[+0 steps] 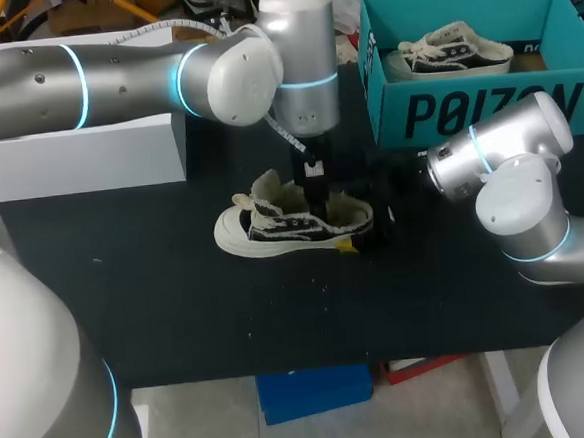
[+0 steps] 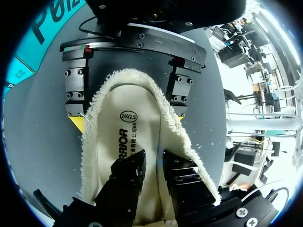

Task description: Take the shoe out of the shoebox, open the shoe tongue, remove and reinsert the insole, then place the shoe into the shoebox

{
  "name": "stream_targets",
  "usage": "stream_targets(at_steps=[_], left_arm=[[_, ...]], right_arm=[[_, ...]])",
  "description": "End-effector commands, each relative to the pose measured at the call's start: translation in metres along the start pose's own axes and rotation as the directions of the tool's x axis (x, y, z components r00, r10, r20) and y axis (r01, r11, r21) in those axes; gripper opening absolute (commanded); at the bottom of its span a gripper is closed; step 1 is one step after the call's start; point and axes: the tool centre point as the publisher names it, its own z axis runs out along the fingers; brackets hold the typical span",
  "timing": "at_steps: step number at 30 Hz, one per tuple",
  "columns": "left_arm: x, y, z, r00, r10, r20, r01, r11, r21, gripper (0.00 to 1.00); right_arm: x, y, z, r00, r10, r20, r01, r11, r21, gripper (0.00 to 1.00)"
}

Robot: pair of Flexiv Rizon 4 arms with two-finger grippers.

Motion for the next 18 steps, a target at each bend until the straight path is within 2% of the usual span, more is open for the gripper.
stream_targets(at_steps=[1, 7, 11, 18], left_arm=[[0.002, -0.001, 0.016, 1.0, -0.009, 0.016, 0.009, 1.0, -0.022, 0.26], [-0.001, 0.003, 0.022, 0.996, -0.043, 0.083, 0.049, 0.996, -0.07, 0.26], [-0.002, 0.008, 0.027, 0.988, -0.061, 0.139, 0.076, 0.992, -0.103, 0.31], [-0.008, 0.018, 0.037, 0.982, -0.077, 0.174, 0.101, 0.986, -0.132, 0.32]], right_arm=[[-0.002, 0.001, 0.001, 1.0, 0.002, 0.0, -0.002, 1.0, 0.002, 0.0], [-0.002, 0.001, 0.001, 1.0, 0.002, 0.0, -0.002, 1.0, 0.002, 0.0], [-0.002, 0.001, 0.001, 1.0, 0.002, 0.0, -0.002, 1.0, 0.002, 0.0], [-0.002, 0.001, 0.001, 1.0, 0.002, 0.0, -0.002, 1.0, 0.002, 0.0]])
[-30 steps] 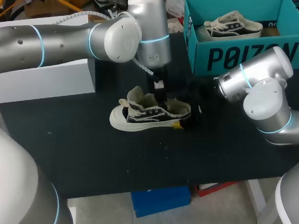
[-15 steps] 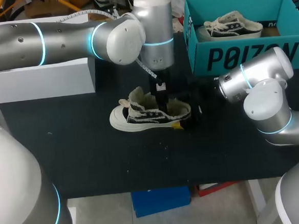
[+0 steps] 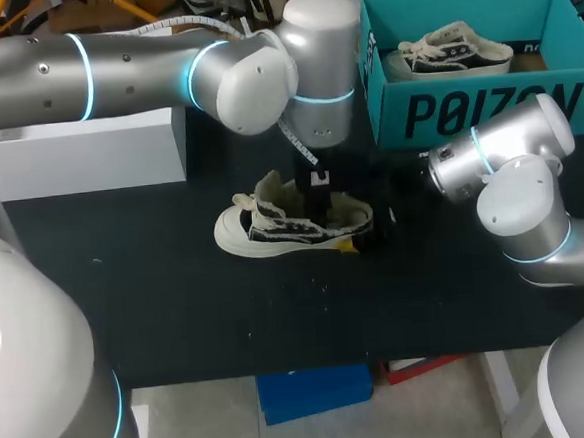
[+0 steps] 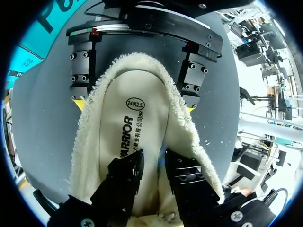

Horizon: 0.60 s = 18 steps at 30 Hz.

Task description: Take the shoe out of the shoebox, open the shoe tongue, remove and reinsert the insole, then place the shoe into the shoebox

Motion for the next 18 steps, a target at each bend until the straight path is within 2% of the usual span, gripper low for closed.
stream_targets(at_steps=[1, 8, 14, 18], left_arm=[[0.002, 0.001, 0.037, 1.0, -0.001, 0.02, 0.001, 1.0, -0.02, 0.33], [-0.006, 0.011, 0.046, 0.999, 0.001, 0.042, 0.0, 0.999, -0.034, 0.33], [-0.011, 0.013, 0.055, 0.994, 0.013, 0.106, -0.003, 0.996, -0.09, 0.35], [-0.016, 0.016, 0.057, 0.992, 0.021, 0.127, -0.01, 0.996, -0.087, 0.34]], right_arm=[[-0.003, 0.002, 0.001, 1.0, 0.003, -0.001, -0.003, 1.0, 0.01, 0.0], [-0.003, 0.002, 0.001, 1.0, 0.003, -0.001, -0.003, 1.0, 0.01, 0.0], [-0.003, 0.002, 0.001, 1.0, 0.003, -0.001, -0.003, 1.0, 0.01, 0.0], [-0.003, 0.002, 0.001, 1.0, 0.003, -0.001, -0.003, 1.0, 0.01, 0.0]])
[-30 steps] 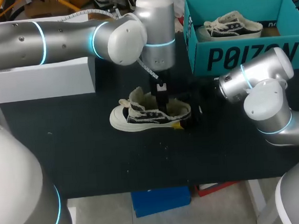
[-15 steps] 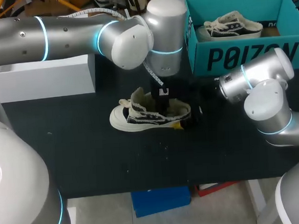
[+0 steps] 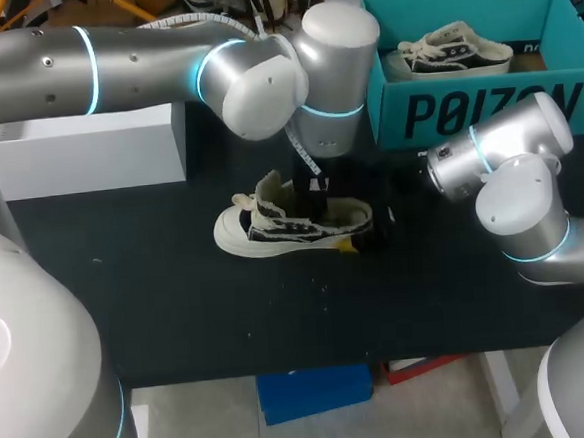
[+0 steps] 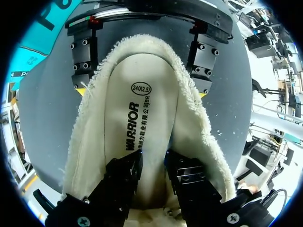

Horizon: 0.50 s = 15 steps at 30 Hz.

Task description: Take the shoe out of the shoebox, open the shoe tongue, remove and reinsert the insole, then place the shoe into the shoebox

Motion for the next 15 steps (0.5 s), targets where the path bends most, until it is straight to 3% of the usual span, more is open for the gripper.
stream_targets(at_steps=[1, 9, 11, 15], left_arm=[[0.001, -0.002, 0.058, 1.0, 0.009, 0.029, -0.009, 1.0, 0.001, 0.34], [0.001, -0.005, 0.068, 0.98, -0.019, 0.196, 0.027, 0.999, -0.039, 0.33], [0.0, -0.005, 0.069, 0.971, -0.029, 0.237, 0.041, 0.998, -0.047, 0.28], [-0.007, -0.003, 0.07, 0.959, -0.028, 0.282, 0.046, 0.997, -0.058, 0.36]], right_arm=[[-0.002, 0.001, 0.0, 1.0, 0.002, 0.0, -0.002, 1.0, 0.005, 0.0], [-0.002, 0.001, 0.0, 1.0, 0.002, 0.0, -0.002, 1.0, 0.005, 0.0], [-0.002, 0.001, 0.0, 1.0, 0.002, 0.0, -0.002, 1.0, 0.005, 0.0], [-0.002, 0.001, 0.0, 1.0, 0.002, 0.0, -0.002, 1.0, 0.005, 0.0]])
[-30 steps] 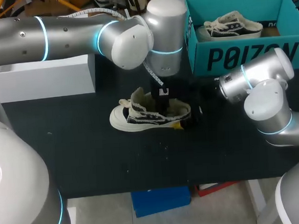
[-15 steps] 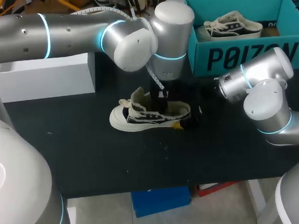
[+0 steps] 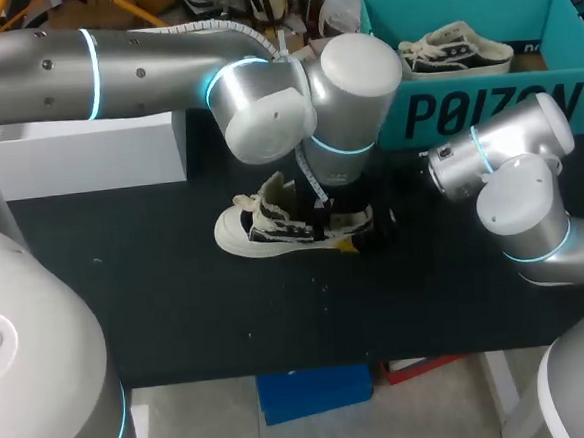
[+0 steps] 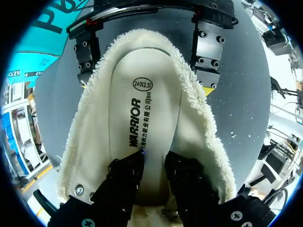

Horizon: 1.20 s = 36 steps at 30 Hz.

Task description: Take the shoe out of the shoebox, open the shoe tongue, remove and reinsert the insole, then place the shoe into the shoebox

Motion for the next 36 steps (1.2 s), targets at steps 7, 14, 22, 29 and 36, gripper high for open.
stream_targets(at_steps=[7, 14, 22, 29, 36], left_arm=[[-0.01, 0.0, 0.073, 0.991, -0.016, 0.129, 0.022, 0.999, -0.043, 0.31], [-0.027, 0.009, 0.077, 0.976, -0.047, 0.213, 0.061, 0.996, -0.063, 0.35], [-0.045, 0.021, 0.072, 0.942, -0.084, 0.324, 0.113, 0.991, -0.07, 0.34], [-0.057, 0.03, 0.065, 0.915, -0.139, 0.379, 0.155, 0.988, -0.012, 0.34], [-0.061, 0.03, 0.059, 0.9, -0.162, 0.405, 0.162, 0.986, 0.034, 0.34]], right_arm=[[-0.002, 0.002, 0.001, 1.0, 0.002, 0.0, -0.002, 1.0, 0.009, 0.0], [-0.002, 0.002, 0.001, 1.0, 0.002, 0.0, -0.002, 1.0, 0.009, 0.0], [-0.002, 0.002, 0.001, 1.0, 0.002, 0.0, -0.002, 1.0, 0.009, 0.0], [-0.002, 0.002, 0.001, 1.0, 0.002, 0.0, -0.002, 1.0, 0.009, 0.0], [-0.002, 0.002, 0.001, 1.0, 0.002, 0.0, -0.002, 1.0, 0.009, 0.0]])
